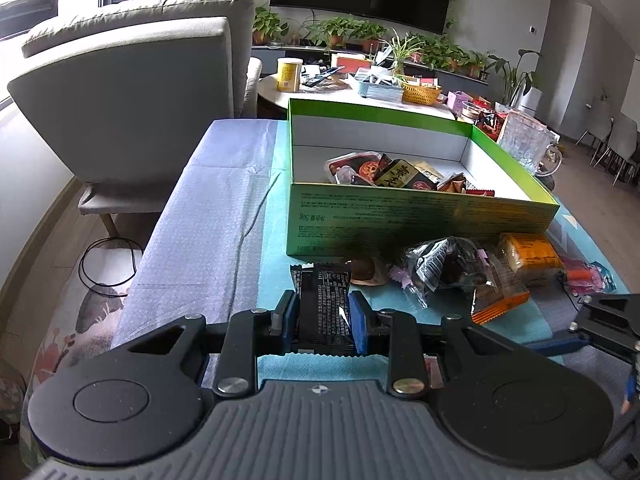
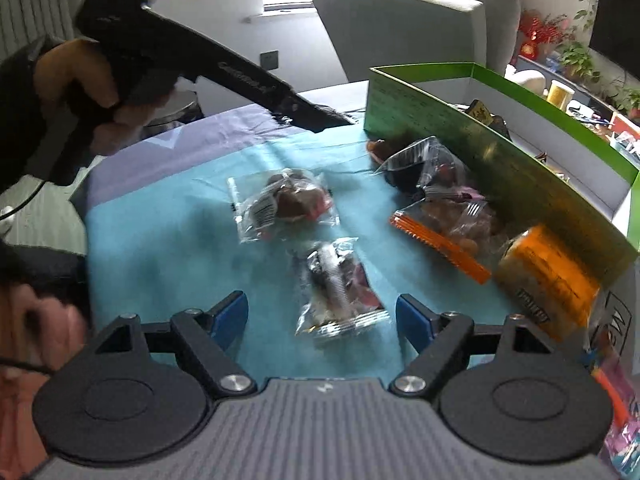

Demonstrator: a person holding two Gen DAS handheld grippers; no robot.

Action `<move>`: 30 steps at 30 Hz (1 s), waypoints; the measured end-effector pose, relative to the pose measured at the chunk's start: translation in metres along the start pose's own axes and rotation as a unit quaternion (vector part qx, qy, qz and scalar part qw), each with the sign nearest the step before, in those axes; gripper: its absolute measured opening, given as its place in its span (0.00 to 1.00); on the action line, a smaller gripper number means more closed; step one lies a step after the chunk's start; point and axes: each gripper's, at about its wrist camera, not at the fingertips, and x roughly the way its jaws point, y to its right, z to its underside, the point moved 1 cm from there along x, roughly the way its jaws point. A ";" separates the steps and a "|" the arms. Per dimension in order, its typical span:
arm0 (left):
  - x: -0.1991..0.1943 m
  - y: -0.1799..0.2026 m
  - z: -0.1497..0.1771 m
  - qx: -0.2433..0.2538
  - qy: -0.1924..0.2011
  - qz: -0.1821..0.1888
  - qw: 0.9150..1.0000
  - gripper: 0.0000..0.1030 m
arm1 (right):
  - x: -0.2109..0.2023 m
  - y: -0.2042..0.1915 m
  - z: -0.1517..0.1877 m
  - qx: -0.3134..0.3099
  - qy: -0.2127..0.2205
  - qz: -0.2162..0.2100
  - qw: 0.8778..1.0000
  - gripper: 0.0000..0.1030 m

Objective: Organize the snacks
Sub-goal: 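Grasp the clear bag with a round cookie with the right tool while the left tool holds its packet, then carry both held packets over the green box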

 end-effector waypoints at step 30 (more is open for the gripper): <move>-0.016 0.045 -0.065 0.020 0.104 0.042 0.994 0.26 | -0.051 0.090 -0.055 0.290 0.184 0.170 0.924 0.44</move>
